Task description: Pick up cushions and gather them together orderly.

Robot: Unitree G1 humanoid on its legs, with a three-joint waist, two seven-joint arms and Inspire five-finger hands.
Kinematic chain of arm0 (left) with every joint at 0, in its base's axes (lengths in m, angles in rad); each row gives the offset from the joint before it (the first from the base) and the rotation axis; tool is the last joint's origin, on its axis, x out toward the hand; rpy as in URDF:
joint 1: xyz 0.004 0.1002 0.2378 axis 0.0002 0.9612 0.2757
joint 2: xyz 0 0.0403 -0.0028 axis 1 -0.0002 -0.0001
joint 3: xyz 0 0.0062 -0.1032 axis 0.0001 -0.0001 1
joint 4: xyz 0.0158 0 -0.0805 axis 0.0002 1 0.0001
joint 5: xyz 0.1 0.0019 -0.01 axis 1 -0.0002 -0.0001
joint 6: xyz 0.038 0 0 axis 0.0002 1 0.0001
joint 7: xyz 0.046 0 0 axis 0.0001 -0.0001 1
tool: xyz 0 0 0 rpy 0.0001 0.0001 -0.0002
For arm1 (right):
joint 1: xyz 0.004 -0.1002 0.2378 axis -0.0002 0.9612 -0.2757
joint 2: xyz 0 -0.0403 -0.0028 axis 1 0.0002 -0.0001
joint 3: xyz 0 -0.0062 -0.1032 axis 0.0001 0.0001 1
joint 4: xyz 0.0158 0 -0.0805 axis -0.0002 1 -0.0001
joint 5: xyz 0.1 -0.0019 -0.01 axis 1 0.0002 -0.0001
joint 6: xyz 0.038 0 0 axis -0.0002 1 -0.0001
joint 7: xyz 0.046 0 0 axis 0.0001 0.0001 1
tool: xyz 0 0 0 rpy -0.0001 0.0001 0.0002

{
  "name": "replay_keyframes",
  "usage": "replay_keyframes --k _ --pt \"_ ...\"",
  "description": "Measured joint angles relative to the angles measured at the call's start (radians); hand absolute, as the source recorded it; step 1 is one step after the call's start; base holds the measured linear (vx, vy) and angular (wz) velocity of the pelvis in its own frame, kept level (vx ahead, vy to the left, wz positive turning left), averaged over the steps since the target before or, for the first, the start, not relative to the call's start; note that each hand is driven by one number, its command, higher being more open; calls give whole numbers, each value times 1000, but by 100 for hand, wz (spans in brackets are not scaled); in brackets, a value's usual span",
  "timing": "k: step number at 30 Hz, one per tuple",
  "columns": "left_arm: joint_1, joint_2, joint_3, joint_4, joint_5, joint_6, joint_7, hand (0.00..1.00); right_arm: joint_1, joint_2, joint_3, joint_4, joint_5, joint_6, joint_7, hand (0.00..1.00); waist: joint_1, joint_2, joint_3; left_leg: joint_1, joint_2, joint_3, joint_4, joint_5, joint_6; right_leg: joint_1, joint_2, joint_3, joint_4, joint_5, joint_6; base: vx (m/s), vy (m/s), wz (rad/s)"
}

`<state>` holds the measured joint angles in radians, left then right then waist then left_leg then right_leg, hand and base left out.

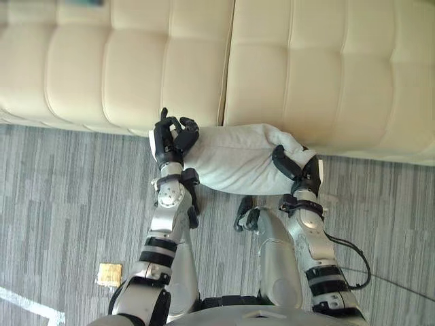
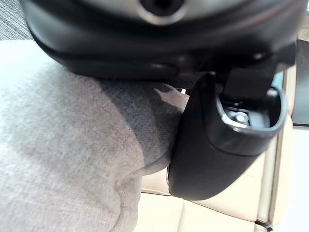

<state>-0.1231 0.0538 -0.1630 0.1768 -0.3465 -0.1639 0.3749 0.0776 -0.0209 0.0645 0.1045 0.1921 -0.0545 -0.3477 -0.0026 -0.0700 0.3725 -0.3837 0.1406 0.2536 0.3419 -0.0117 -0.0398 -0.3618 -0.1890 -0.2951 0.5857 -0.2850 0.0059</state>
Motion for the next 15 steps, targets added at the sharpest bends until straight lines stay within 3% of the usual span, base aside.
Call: replay_keyframes --k 1,4,11,13,14,15 --pt "33 6 -25 0 -7 -1 -5 0 32 -5 1 -2 -17 0 1 0 -3 4 -33 33 -4 5 -35 5 -7 27 8 0 -30 2 3 143 -29 -9" --pt "63 37 -70 0 -17 -1 -13 0 63 -18 0 -2 -54 0 1 0 -13 6 -48 123 -16 14 -105 19 -17 97 14 5 -71 2 3 136 -30 -10" --pt "128 47 -124 -6 -18 -1 -33 0 133 -32 -3 -21 -134 0 -1 0 -35 31 -116 212 -11 9 -153 8 -37 179 46 28 -135 2 4 136 -53 -14" --pt "156 47 -134 -19 -18 -1 -35 0 168 -29 -2 -49 -154 1 -1 0 -36 35 -115 204 21 4 -34 -44 -20 228 59 30 -141 0 2 109 -55 -15" --pt "181 46 -140 -22 -18 0 -36 0 206 -27 0 -80 -161 1 -2 0 -35 34 -115 196 40 -6 81 -63 7 276 66 30 -143 -6 0 79 -74 -14" --pt "209 44 -144 -35 -17 0 -37 0 246 -27 4 -128 -174 1 -2 0 -34 34 -116 178 55 -25 203 -67 12 318 69 35 -141 -19 -1 92 -80 -16"
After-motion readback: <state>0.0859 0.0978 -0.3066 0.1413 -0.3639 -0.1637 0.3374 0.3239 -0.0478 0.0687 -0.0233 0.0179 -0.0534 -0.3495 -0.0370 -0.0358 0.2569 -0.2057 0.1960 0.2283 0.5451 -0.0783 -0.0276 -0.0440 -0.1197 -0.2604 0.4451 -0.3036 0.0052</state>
